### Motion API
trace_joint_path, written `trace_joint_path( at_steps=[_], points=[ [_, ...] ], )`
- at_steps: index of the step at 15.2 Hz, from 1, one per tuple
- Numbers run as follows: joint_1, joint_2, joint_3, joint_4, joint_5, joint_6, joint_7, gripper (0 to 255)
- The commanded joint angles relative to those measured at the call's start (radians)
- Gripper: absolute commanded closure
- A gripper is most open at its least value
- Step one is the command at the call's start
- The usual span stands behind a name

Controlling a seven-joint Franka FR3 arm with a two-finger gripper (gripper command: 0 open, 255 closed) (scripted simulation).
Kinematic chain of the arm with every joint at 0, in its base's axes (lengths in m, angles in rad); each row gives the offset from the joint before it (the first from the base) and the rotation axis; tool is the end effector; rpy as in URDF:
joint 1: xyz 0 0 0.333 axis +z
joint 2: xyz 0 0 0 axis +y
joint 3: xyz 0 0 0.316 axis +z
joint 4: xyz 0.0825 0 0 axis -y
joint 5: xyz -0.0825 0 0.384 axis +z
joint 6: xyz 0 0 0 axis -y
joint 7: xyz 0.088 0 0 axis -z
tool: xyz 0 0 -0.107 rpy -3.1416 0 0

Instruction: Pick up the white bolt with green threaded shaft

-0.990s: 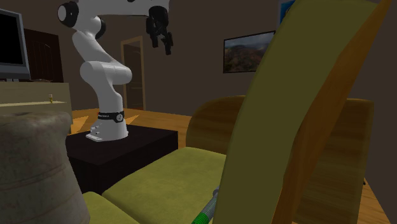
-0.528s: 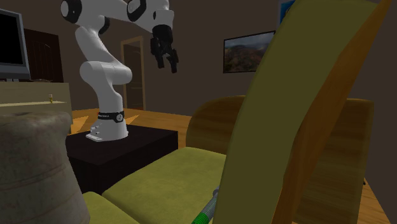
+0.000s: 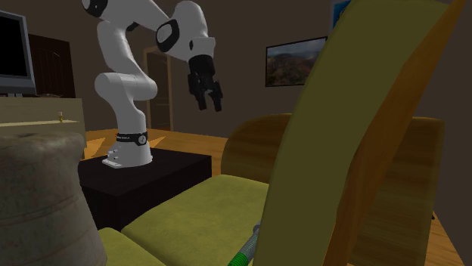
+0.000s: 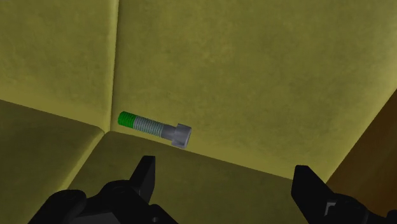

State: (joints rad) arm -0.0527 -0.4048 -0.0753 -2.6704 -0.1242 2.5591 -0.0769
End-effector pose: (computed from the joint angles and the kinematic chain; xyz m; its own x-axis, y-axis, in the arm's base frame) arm 0.4113 -0.0505 0.3960 0.9583 0.0550 0.2804 0.0315 -0.9957 0.0874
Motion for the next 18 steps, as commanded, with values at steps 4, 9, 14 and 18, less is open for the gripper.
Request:
trace_joint_path(
  at_steps=[4,9,14,18],
  points=[
    [0.002,0.22,-0.031,0.034,0.021,0.23,-0.021,0],
    [0.017,0.451,-0.053,0.114,0.144,0.418,-0.12,0],
    [-0.086,0.676,0.065,0.241,0.341,0.554,-0.289,0],
    [-0.18,0.849,0.153,0.366,0.369,0.633,-0.331,0]
  ],
)
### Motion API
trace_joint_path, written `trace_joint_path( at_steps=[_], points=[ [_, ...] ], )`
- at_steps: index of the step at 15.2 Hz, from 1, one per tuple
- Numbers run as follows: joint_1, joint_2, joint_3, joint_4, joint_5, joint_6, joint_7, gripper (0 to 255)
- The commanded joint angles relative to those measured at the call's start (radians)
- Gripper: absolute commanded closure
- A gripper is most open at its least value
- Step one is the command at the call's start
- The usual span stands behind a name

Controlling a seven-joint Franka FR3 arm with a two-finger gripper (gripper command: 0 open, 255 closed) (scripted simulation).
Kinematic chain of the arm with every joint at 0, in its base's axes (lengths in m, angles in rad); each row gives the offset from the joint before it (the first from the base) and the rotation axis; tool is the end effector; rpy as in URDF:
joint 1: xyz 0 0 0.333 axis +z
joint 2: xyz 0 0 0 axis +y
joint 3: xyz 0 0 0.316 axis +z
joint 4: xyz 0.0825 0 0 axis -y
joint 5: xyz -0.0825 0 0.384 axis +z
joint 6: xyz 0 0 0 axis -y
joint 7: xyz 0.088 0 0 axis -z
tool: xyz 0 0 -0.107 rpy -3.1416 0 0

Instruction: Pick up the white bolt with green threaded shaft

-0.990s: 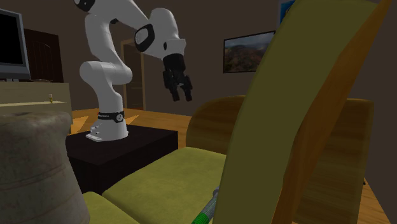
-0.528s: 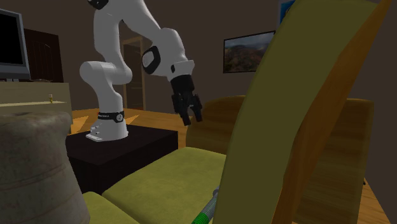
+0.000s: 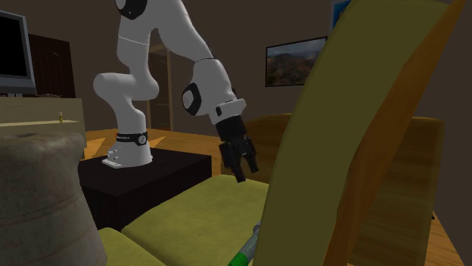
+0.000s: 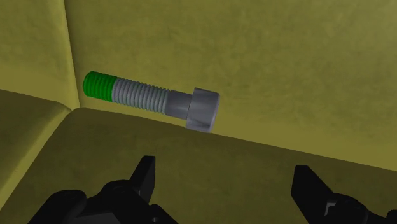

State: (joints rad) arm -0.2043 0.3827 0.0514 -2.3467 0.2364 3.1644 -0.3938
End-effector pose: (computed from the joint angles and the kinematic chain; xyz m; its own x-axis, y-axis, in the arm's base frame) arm 0.5370 -0.1039 0.2155 0.9083 0.0072 0.4182 -0.0159 -0.9985 0.0519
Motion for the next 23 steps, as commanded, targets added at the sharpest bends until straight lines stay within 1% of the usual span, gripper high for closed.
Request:
trace_joint_path(
  at_steps=[1,4,7,15,17,18,23],
  points=[
    [-0.045,0.104,0.04,0.077,0.007,0.043,-0.019,0],
    [-0.079,0.229,0.067,0.188,-0.002,0.078,-0.027,0],
    [-0.1,0.353,0.083,0.312,-0.013,0.098,-0.033,0],
    [-0.111,0.465,0.094,0.372,-0.024,0.151,-0.041,0],
    [-0.111,0.465,0.094,0.372,-0.024,0.151,-0.041,0],
    [-0.111,0.466,0.094,0.373,-0.025,0.151,-0.041,255],
    [-0.119,0.464,0.097,0.371,-0.028,0.151,-0.044,255]
  ],
)
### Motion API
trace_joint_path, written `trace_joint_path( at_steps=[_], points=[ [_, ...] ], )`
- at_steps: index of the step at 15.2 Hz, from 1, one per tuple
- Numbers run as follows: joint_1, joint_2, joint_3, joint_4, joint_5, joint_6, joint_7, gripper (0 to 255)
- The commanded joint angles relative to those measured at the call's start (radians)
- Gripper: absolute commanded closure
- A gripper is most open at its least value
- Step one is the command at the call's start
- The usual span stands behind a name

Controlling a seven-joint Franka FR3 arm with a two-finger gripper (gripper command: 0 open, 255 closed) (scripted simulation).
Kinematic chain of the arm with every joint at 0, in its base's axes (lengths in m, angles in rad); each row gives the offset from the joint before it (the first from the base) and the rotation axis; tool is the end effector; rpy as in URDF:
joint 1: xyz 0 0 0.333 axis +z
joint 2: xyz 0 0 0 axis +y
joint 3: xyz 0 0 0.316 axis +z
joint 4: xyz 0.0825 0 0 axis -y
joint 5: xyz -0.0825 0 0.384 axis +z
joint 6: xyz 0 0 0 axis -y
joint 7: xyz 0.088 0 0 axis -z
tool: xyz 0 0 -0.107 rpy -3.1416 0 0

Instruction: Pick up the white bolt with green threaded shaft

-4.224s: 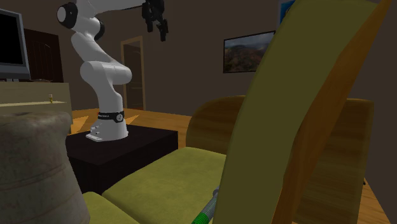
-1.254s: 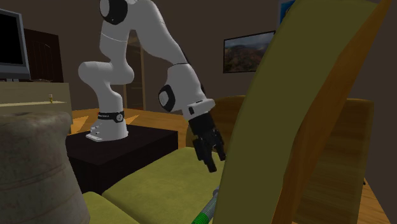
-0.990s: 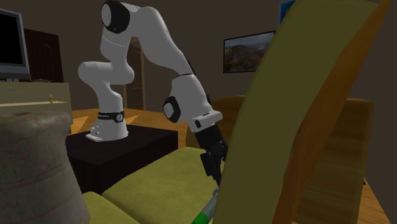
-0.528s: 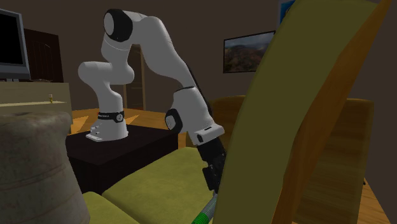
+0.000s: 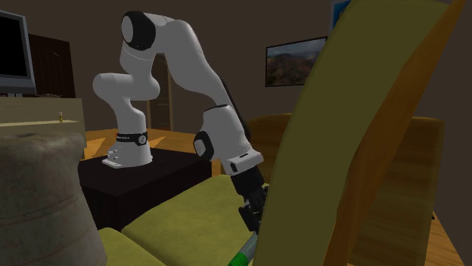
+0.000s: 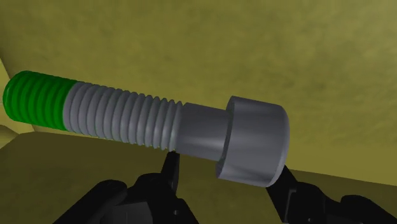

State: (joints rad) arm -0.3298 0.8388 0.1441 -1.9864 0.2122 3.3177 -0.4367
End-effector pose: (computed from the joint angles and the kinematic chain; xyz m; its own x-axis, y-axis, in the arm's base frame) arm 0.5994 -0.1387 0.0923 0.8790 -0.0281 0.4759 -0.0502 -0.9982 0.0339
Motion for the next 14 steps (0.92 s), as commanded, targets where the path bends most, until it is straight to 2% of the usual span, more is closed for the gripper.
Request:
trace_joint_path(
  at_steps=[1,3,4,14],
  points=[
    [0.001,0.007,0.008,0.006,-0.005,0.001,-0.003,255],
    [-0.002,0.007,0.009,0.005,-0.006,0.001,-0.004,255],
    [0.015,0.009,0.001,0.011,0.001,-0.002,0.002,255],
    [0.029,-0.13,-0.014,-0.056,0.016,-0.073,0.011,255]
  ],
)
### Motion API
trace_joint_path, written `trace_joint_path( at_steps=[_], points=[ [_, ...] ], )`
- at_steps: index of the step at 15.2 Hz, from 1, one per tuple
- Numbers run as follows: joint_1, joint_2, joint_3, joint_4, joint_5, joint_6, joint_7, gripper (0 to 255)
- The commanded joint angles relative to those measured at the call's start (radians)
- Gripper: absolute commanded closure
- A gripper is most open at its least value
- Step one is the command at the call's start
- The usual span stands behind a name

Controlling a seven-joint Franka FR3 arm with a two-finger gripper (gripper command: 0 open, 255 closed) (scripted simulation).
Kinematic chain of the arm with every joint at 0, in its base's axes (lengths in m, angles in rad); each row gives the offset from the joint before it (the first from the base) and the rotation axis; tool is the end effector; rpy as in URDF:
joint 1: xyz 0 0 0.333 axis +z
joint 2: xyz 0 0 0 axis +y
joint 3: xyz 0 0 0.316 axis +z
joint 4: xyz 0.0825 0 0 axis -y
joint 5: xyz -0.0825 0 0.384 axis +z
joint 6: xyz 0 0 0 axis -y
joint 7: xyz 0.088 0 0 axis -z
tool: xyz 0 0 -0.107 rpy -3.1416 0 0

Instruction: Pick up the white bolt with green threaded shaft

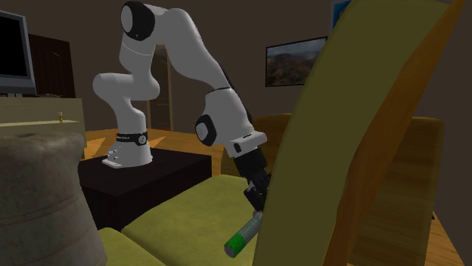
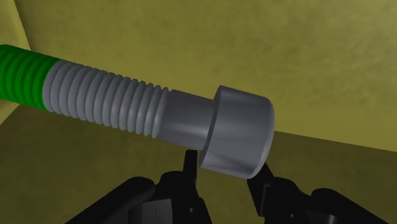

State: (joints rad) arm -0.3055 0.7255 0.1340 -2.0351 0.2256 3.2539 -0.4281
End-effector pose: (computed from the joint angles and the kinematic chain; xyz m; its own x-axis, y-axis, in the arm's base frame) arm 0.6036 -0.1305 0.1369 0.8788 -0.0185 0.4768 -0.0376 -0.9988 0.0305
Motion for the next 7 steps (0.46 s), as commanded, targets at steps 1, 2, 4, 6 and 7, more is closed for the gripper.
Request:
trace_joint_path(
  at_steps=[1,2,4,6,7],
  points=[
    [0.007,-0.03,-0.006,-0.012,0.003,-0.017,0.004,255],
    [0.009,-0.043,-0.008,-0.018,0.004,-0.025,0.005,255],
    [0.013,-0.07,-0.013,-0.028,0.006,-0.042,0.008,255],
    [0.015,-0.085,-0.015,-0.033,0.007,-0.051,0.009,255],
    [0.015,-0.085,-0.016,-0.033,0.007,-0.051,0.009,255]
  ],
)
